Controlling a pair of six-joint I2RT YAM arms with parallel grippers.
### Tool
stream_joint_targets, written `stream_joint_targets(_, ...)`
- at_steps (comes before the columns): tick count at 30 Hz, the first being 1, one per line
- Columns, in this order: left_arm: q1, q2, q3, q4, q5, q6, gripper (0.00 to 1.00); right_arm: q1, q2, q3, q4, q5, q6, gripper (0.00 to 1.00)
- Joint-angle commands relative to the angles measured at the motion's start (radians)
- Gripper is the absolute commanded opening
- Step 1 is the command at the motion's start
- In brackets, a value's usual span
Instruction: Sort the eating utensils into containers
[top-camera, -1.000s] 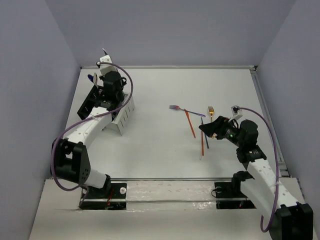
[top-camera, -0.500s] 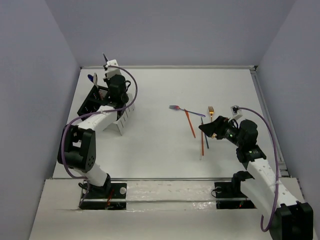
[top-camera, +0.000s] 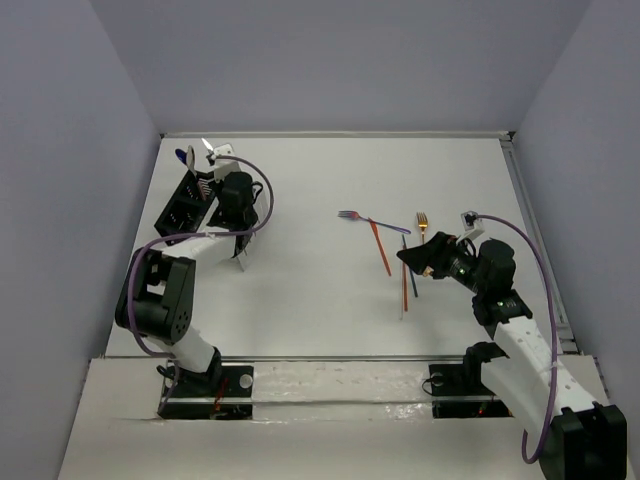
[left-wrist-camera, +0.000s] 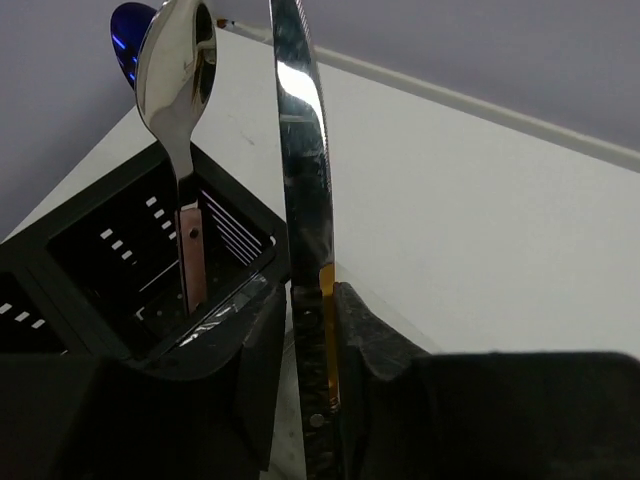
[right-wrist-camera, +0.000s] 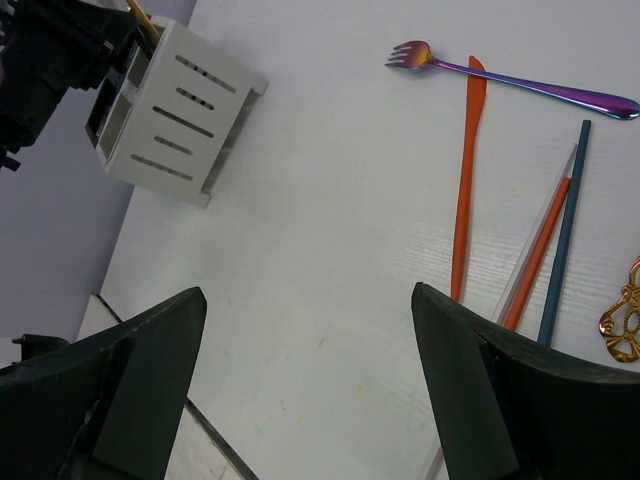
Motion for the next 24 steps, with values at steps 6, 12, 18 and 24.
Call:
stream_joint_targets(6,-0.015,-0.127,-0.01,0.033,-0.029,-0.056,0.45,0.008,-0.002,-0.011,0.054,0.012,-0.009,0.89)
stream_joint_targets(12,-0.026,-0.223,0.069,-0.054,0.069,-0.078,0.47,0.008,0.007,-0.011,0.057,0.013,-0.009,0.89)
stream_joint_targets(18,-0.057,-0.305,0.152,-0.201,0.248,-0.153,0.47,0.008,0.011,-0.01,0.056,0.018,-0.011,0.89)
stream_joint_targets(24,-0.106,-0.415,0.218,-0.395,0.512,-0.226,0.48,0.028,0.03,0.001,0.045,0.002,-0.017,0.74)
